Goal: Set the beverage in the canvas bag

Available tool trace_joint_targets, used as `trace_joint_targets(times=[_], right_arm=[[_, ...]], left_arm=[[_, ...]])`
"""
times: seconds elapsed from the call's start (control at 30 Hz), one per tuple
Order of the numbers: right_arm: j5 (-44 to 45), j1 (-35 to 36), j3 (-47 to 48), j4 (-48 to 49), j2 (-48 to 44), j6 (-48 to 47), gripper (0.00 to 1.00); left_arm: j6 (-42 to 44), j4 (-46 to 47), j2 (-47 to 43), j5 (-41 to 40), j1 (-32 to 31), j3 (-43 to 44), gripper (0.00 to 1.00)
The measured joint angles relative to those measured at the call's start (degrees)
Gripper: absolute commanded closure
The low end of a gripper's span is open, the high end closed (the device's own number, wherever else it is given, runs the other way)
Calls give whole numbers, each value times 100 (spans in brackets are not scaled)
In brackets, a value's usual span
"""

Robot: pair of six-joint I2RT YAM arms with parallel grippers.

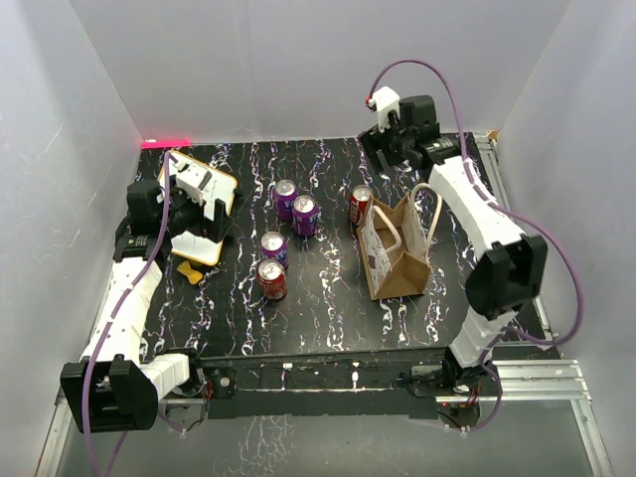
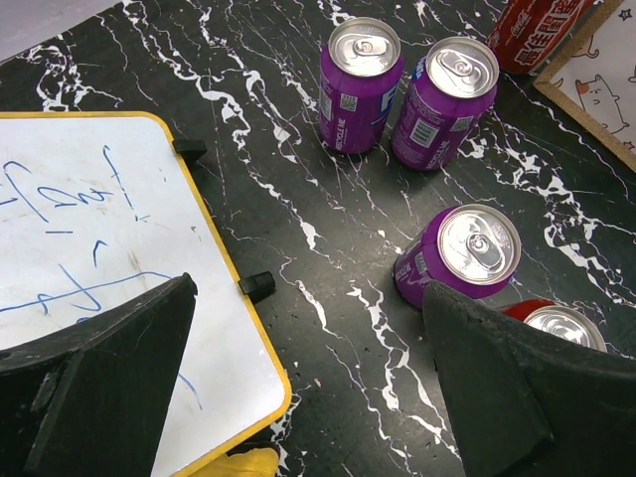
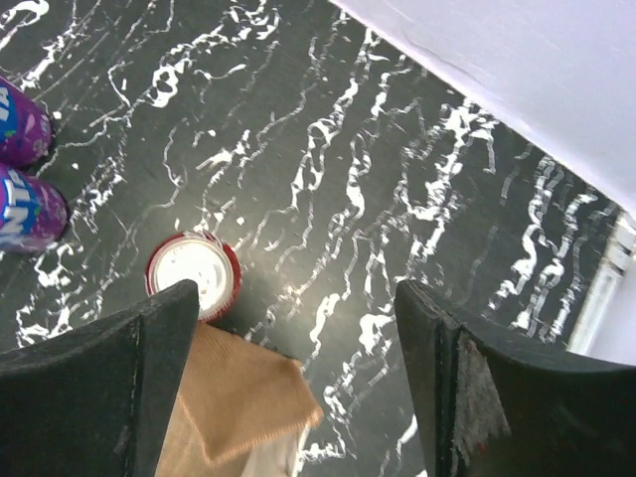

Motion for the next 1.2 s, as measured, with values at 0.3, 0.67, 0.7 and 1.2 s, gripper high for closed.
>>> trace_joint_targets(times=[0.3,0.67,0.7,1.2], right_arm=[[-372,170,898,-695,1762,503,10],[-874,173,931,-844,2103,822,9],[-905,173,931,-839,2114,837,9],[-461,173,1215,-804,2070,892,9]], left_arm=[[-31,-7,-57,2,-2,0,3],[-70,-4,-96,2,-2,-2,3],[-70,-4,-101,2,-2,-2,3],[-70,-2,-111,46,0,-7,3]])
